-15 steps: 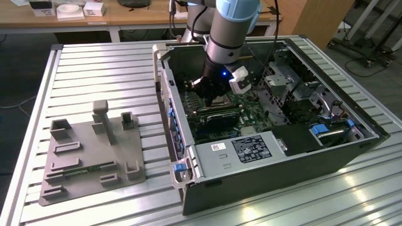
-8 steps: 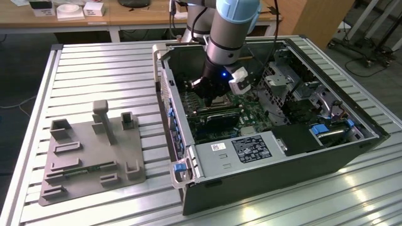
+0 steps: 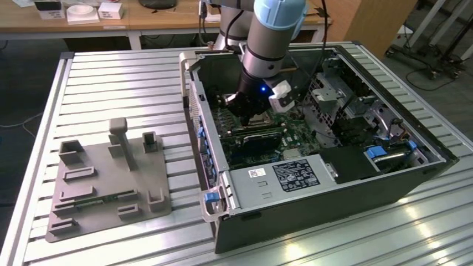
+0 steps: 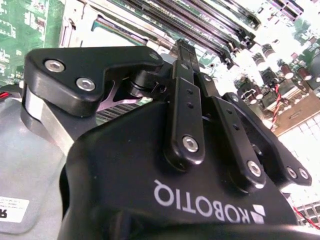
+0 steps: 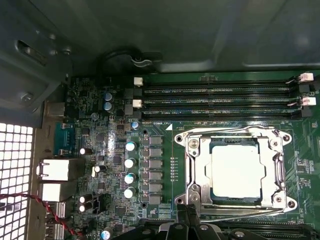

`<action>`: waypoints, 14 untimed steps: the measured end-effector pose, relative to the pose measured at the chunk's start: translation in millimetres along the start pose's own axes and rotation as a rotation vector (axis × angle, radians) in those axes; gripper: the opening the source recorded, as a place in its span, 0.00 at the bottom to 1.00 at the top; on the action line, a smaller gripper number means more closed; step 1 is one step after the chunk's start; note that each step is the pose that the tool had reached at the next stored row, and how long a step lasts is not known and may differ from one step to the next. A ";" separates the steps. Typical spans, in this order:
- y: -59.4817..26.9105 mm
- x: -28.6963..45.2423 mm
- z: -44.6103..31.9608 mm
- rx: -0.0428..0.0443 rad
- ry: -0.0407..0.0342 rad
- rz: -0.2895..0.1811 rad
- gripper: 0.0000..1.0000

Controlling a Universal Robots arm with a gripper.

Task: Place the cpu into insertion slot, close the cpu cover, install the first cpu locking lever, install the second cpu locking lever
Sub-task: 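Install the second cpu locking lever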

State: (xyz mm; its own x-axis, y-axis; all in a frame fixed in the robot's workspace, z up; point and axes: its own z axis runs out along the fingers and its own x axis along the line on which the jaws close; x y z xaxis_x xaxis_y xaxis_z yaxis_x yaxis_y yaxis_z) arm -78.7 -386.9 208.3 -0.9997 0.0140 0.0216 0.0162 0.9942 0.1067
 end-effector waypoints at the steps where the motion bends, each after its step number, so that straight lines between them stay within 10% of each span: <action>1: 0.0 0.0 0.4 -0.0007 -0.0001 0.000 0.10; 14: -0.9 -0.2 8.7 -0.0195 0.0005 -0.001 0.10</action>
State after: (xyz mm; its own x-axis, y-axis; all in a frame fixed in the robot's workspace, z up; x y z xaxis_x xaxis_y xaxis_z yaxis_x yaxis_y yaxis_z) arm -78.7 -386.9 199.6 -0.9997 0.0132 0.0221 0.0159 0.9919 0.1261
